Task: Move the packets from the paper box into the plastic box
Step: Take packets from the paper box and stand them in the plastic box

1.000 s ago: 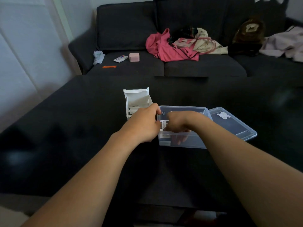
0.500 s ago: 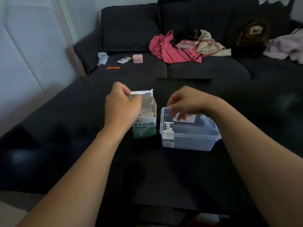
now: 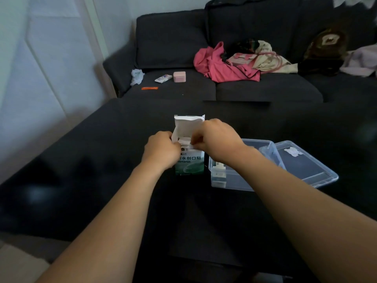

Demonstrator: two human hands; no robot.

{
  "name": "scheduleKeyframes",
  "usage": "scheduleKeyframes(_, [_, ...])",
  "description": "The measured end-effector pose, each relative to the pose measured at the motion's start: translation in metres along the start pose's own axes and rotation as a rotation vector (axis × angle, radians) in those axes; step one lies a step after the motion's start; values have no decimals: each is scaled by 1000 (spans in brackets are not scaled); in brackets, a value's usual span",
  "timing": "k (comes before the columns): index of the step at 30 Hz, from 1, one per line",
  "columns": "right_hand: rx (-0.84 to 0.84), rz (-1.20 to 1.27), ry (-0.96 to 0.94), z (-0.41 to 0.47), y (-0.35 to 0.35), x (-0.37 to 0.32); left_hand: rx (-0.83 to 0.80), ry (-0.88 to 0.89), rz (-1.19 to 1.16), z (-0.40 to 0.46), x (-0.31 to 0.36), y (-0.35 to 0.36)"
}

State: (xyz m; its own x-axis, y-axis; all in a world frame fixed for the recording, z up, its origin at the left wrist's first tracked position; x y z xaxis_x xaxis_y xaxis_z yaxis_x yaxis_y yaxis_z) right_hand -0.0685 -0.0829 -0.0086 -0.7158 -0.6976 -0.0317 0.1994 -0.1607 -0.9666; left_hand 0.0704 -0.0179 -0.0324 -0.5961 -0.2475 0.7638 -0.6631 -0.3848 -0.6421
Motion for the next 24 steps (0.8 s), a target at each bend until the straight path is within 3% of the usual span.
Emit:
scheduleKeyframes(4, [-79, 177, 38, 2, 0, 7, -23, 11, -41, 0, 0, 1])
scheduleKeyframes(11, [-113, 290, 67, 6, 2, 5, -92, -123, -259, 3, -7, 5])
scheduleKeyframes(19, [-81, 70, 24, 5, -3, -6, -63, -164, -306, 4, -7, 8])
scheduleKeyframes(24, [-100, 83, 43, 6, -3, -4, -60, -178, -321, 4, -7, 10])
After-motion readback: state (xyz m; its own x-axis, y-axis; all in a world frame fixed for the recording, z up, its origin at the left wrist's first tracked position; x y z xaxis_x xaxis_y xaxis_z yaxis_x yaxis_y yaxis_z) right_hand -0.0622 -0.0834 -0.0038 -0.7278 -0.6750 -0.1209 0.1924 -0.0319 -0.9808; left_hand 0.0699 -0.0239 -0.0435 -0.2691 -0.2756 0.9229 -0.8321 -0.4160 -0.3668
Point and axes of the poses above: each hand's wrist, its own z-axis towards the middle knuckle, its own y-axis out of the palm, x = y × z, the point moved 4 cm from there along z, towards the middle knuckle, and after that the axes turned 10 degrees about -z, right-handed, at the moved point
